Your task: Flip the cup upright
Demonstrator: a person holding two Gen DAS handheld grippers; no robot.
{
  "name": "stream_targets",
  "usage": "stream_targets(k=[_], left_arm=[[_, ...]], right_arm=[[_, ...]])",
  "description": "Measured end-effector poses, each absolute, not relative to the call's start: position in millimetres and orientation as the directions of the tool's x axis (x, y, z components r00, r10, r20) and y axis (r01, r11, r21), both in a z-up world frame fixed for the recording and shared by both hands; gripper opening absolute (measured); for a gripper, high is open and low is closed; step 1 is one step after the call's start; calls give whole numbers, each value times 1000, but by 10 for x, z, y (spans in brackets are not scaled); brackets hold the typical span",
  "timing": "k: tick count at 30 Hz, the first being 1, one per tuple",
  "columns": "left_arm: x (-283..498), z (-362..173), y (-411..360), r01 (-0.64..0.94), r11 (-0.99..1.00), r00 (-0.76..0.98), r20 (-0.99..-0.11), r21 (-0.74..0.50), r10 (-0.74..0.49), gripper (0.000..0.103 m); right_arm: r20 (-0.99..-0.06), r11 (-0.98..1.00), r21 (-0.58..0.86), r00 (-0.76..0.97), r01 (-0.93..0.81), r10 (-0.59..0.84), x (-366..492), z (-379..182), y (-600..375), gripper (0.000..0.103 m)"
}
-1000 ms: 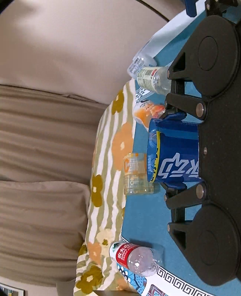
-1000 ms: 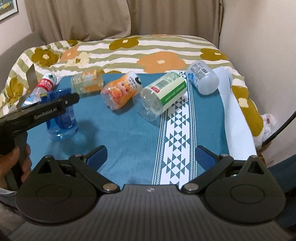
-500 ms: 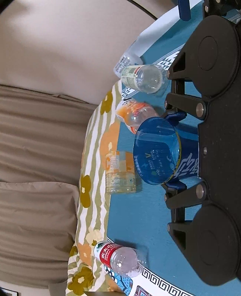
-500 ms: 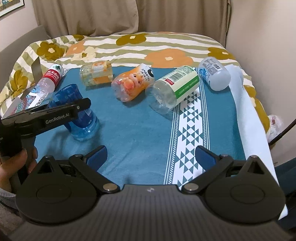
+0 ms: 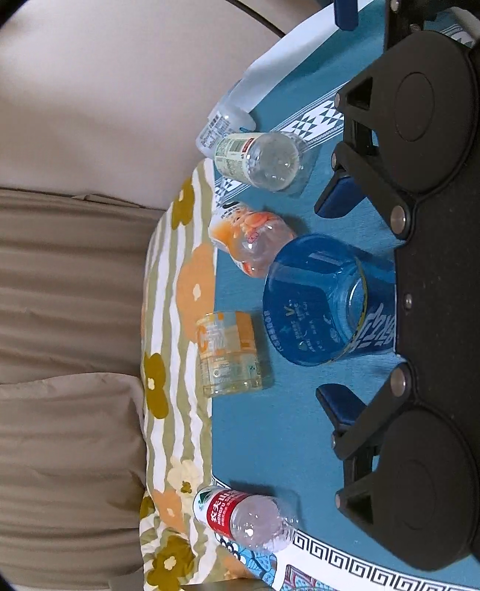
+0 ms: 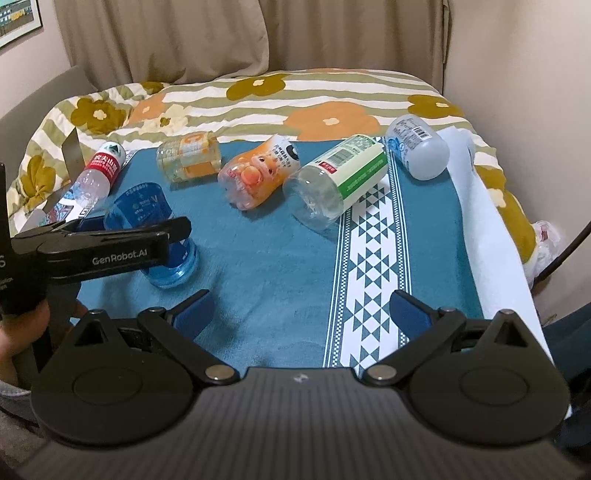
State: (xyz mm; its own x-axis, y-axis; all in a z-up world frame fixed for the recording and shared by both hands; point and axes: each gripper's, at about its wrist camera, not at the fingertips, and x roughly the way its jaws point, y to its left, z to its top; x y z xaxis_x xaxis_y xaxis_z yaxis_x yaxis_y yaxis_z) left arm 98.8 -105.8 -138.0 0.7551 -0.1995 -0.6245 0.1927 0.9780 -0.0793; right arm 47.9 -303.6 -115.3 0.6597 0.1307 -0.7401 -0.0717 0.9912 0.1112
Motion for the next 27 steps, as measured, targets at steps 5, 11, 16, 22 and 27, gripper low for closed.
stream_targets(k=[5,11,16,22,27], left_arm=[[896,-1158,-1033,168,984,741,-652,-49,-159,98],[681,-637,-842,165,985,731,-665,-45,-153,100],[510,-302,-623,167,986,709,-695,-5,-124,103],[320,-209,-370,147,989,673,-734,16,-88,103],[199,-282,-263,134,990,667,-743,42,-58,103]], right_arm=[[-729,991,120,673,-58,128,432,-996,-3057,103],[-712,996,81,697,-47,91,395,-616,-2969,103],[-715,997,65,696,-29,67,332,-338,-2834,103],[-750,1000,10,661,8,2,223,-256,-2666,103],[-764,999,-5,644,33,-25,118,-319,-2565,103]])
